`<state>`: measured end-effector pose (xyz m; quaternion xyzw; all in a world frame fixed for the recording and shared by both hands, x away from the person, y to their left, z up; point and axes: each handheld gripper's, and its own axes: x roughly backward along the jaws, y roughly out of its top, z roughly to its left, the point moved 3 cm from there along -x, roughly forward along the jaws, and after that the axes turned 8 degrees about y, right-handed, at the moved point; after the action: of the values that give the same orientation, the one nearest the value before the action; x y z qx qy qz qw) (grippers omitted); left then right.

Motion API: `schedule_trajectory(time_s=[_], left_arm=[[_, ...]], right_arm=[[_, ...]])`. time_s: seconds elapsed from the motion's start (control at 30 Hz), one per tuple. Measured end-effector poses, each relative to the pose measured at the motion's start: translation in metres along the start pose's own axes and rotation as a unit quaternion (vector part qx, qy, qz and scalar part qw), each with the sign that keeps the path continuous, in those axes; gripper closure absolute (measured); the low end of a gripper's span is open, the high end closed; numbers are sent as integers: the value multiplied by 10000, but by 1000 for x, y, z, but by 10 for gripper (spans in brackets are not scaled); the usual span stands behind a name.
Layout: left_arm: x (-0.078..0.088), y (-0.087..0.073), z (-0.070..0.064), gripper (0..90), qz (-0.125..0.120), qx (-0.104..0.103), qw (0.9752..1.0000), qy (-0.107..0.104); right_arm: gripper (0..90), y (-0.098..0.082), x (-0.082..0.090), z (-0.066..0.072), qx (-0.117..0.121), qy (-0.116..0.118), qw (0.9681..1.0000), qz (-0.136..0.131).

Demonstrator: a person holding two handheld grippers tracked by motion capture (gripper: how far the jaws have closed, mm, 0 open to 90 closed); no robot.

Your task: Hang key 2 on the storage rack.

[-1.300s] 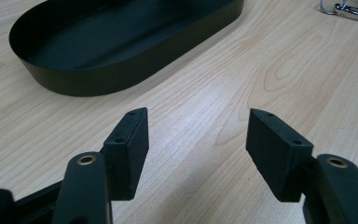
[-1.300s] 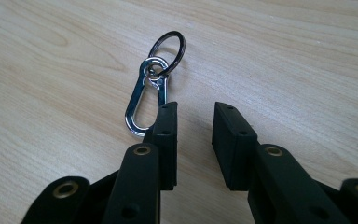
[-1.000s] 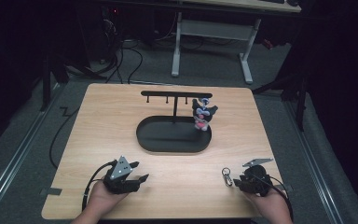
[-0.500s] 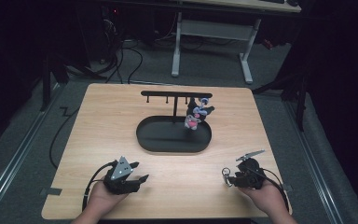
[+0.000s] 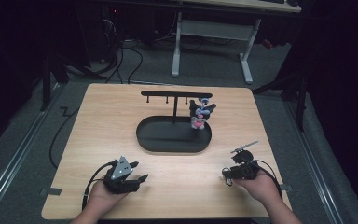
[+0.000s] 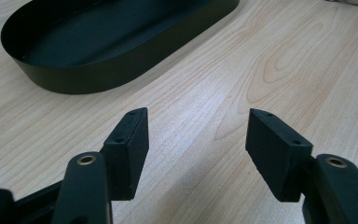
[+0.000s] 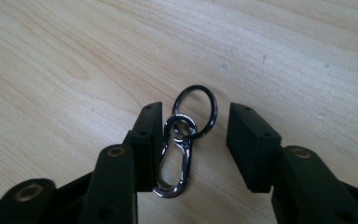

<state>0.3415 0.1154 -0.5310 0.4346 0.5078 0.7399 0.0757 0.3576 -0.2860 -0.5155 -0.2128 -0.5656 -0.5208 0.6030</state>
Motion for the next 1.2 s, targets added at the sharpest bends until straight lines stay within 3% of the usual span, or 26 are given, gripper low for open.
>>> schedule_trajectory(time_s=[0.2, 0.4, 0.7, 1.0, 1.2], left_arm=[[0, 0, 0, 403, -6, -13, 10000, 2], [-1, 0, -1, 403, -1, -29, 10000, -9], [-1, 0, -2, 403, 13, -50, 10000, -8], [-2, 0, -4, 403, 23, -75, 10000, -30], [-4, 1, -6, 403, 25, -98, 9999, -81]], right_arm=[[708, 6, -1, 6, 230, -37, 9994, 240], [852, 8, 1, 11, 471, -134, 9984, 271], [882, 9, 6, 13, 488, -254, 9985, 10], [870, -7, 7, 12, 417, -189, 9989, 86], [868, -8, 6, 13, 412, -207, 9989, 83]])
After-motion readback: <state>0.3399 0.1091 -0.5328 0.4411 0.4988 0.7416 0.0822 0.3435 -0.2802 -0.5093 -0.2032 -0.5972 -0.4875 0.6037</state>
